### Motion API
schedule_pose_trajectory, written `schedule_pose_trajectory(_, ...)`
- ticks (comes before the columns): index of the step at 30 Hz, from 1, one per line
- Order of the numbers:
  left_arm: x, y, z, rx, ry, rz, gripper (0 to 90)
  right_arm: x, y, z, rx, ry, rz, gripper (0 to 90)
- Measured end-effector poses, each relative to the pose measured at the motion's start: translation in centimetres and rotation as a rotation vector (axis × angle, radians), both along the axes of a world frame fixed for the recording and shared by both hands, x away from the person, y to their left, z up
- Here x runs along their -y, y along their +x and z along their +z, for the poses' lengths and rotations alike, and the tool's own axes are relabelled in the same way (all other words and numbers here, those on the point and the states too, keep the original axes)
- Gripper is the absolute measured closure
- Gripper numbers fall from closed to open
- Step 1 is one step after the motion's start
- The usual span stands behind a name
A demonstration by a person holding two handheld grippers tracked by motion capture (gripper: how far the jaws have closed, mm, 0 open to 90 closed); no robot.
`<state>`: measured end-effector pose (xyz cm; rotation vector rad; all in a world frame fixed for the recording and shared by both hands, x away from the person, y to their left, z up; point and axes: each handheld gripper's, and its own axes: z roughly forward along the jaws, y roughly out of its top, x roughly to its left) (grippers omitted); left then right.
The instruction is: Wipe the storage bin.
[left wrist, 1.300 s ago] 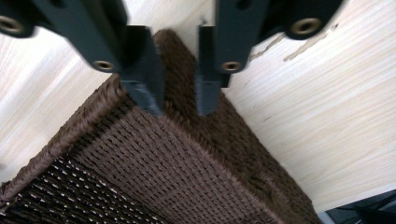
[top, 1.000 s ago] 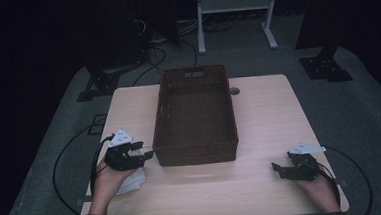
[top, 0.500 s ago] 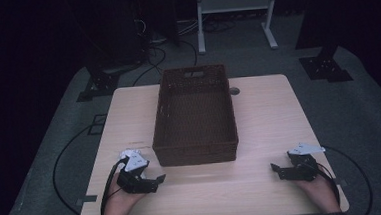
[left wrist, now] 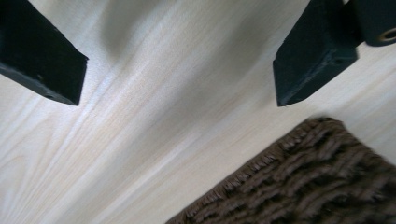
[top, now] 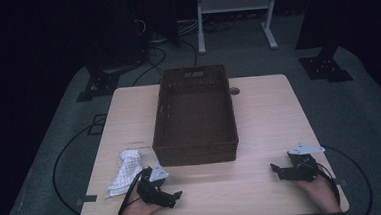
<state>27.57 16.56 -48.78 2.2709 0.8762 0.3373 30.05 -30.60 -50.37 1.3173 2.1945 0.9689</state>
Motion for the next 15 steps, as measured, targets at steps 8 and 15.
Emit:
schedule_pose_trajectory(8,0.1,0.1,-1.0,0.018,0.003,0.009,0.0,0.0,0.0,0.0,0.000,0.000,0.000,14.6)
schedule_pose_trajectory(15,-0.2,0.1,-1.4,0.050,-0.032,-0.008,0.0,0.0,0.0,0.0,0.000,0.000,-0.001,14.6)
